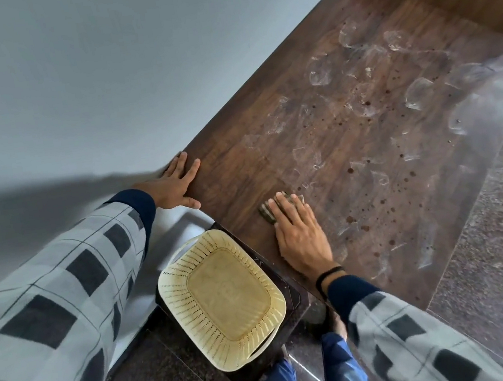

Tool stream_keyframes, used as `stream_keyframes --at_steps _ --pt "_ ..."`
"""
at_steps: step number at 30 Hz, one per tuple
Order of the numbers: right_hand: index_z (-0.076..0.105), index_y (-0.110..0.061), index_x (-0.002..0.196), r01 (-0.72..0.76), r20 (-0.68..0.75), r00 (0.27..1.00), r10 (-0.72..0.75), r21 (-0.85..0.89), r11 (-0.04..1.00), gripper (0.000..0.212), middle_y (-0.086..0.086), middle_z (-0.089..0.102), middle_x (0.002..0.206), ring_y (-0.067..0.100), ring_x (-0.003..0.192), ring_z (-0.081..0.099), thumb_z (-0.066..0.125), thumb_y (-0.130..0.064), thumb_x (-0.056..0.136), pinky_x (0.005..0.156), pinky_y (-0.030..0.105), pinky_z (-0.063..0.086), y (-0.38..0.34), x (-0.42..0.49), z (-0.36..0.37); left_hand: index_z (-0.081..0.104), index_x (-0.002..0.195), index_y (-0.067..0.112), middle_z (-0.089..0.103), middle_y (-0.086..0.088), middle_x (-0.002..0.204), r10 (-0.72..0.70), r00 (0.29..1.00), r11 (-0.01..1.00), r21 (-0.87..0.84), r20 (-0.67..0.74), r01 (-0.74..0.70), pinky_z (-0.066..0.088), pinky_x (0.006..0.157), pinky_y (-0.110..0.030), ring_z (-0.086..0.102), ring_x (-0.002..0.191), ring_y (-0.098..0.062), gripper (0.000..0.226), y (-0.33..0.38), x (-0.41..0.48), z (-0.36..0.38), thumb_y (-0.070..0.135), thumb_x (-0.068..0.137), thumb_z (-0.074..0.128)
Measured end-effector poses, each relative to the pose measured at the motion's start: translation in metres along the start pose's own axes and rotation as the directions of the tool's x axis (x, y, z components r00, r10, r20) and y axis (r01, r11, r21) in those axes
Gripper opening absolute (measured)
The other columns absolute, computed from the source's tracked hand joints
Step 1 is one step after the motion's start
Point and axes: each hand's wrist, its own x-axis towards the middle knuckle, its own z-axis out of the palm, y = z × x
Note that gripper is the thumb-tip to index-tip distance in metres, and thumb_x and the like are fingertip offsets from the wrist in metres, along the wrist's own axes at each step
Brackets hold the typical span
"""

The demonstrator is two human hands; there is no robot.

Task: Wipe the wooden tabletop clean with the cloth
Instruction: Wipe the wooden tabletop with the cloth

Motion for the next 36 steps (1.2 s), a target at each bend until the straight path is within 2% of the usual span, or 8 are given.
stream_keyframes --at_steps 5,12,19,24,25,29,33,36 --pt "0.026 -0.026 0.159 0.167 0.034 0.986 -0.166 -0.044 0.985 0.050 -0.002 0.023 0.166 0.023 0.155 0.010 0.030 -0.030 0.109 0.126 0.037 -0.003 -0.009 -0.021 0.005 -0.029 0.152 0.025 -0.041 -0.013 0.156 -0.040 0.999 0.999 0.030 0.023 0.040 -0.002 0.123 -0.053 -0.035 0.145 -0.025 0.116 0.007 -0.006 -0.005 0.065 0.088 0.059" --pt "0.028 -0.025 0.158 0.146 0.042 0.989 -0.144 -0.043 0.988 0.050 -0.002 0.025 0.165 0.021 0.155 0.012 0.029 -0.031 0.108 0.125 0.034 -0.009 -0.010 -0.022 0.002 -0.027 0.154 0.030 -0.043 -0.002 0.155 0.051 0.998 0.997 -0.053 -0.024 -0.052 0.007 0.116 -0.066 -0.031 0.146 -0.029 0.123 0.082 -0.024 -0.016 0.073 0.080 0.062" --pt "0.028 -0.025 0.158 0.129 0.035 0.991 -0.129 0.002 0.992 0.051 -0.002 0.026 0.165 0.021 0.155 0.012 0.028 -0.033 0.108 0.126 0.042 0.011 -0.009 -0.026 0.004 -0.029 0.152 0.034 -0.047 0.001 0.152 0.032 0.999 0.999 -0.043 0.042 -0.030 0.010 0.119 -0.065 -0.033 0.145 -0.033 0.136 0.100 -0.013 0.009 0.071 0.070 0.074" --pt "0.027 -0.026 0.158 0.412 0.102 0.909 -0.403 -0.088 0.907 0.051 -0.004 0.026 0.165 0.021 0.154 0.018 0.032 -0.032 0.108 0.125 0.042 0.017 0.036 -0.041 -0.006 -0.030 0.151 0.033 -0.049 -0.001 0.151 0.025 0.998 0.999 -0.028 0.052 -0.024 0.006 0.120 -0.063 -0.034 0.144 -0.036 0.136 0.101 -0.011 0.011 0.067 0.073 0.075" --pt "0.027 -0.026 0.158 0.384 0.087 0.922 -0.376 -0.097 0.918 0.051 -0.003 0.026 0.165 0.021 0.154 0.018 0.033 -0.031 0.108 0.125 0.044 0.018 0.043 -0.034 -0.009 -0.031 0.151 0.031 -0.049 -0.002 0.151 0.024 0.998 0.999 -0.031 0.059 -0.022 0.004 0.120 -0.062 -0.035 0.144 -0.036 0.136 0.101 -0.010 0.010 0.066 0.073 0.075" --pt "0.027 -0.024 0.158 -0.056 -0.044 0.997 0.057 0.022 0.998 0.052 0.001 0.026 0.165 0.027 0.154 0.016 0.035 -0.027 0.106 0.125 0.047 0.018 0.010 -0.027 -0.005 -0.034 0.150 0.027 -0.051 -0.007 0.149 0.003 0.996 1.000 -0.007 0.091 -0.003 0.000 0.119 -0.059 -0.036 0.142 -0.039 0.136 0.105 -0.008 0.007 0.063 0.076 0.074" --pt "0.032 -0.024 0.157 0.377 0.040 0.926 -0.376 -0.047 0.925 0.052 -0.001 0.029 0.164 0.023 0.153 0.021 0.037 -0.028 0.106 0.125 0.042 0.018 0.024 -0.064 0.001 -0.032 0.151 0.025 -0.049 -0.009 0.150 0.002 0.995 1.000 -0.001 0.097 -0.002 0.000 0.119 -0.059 -0.035 0.142 -0.040 0.134 0.108 -0.012 0.004 0.063 0.078 0.074" --pt "0.025 -0.025 0.159 0.369 0.060 0.929 -0.365 -0.097 0.924 0.052 -0.003 0.024 0.165 0.020 0.154 0.016 0.032 -0.028 0.107 0.126 0.040 0.013 0.058 -0.062 -0.015 -0.030 0.153 0.026 -0.046 -0.008 0.153 0.013 0.997 1.000 0.004 0.074 -0.013 0.002 0.119 -0.059 -0.033 0.144 -0.039 0.134 0.108 -0.014 0.004 0.065 0.076 0.073"
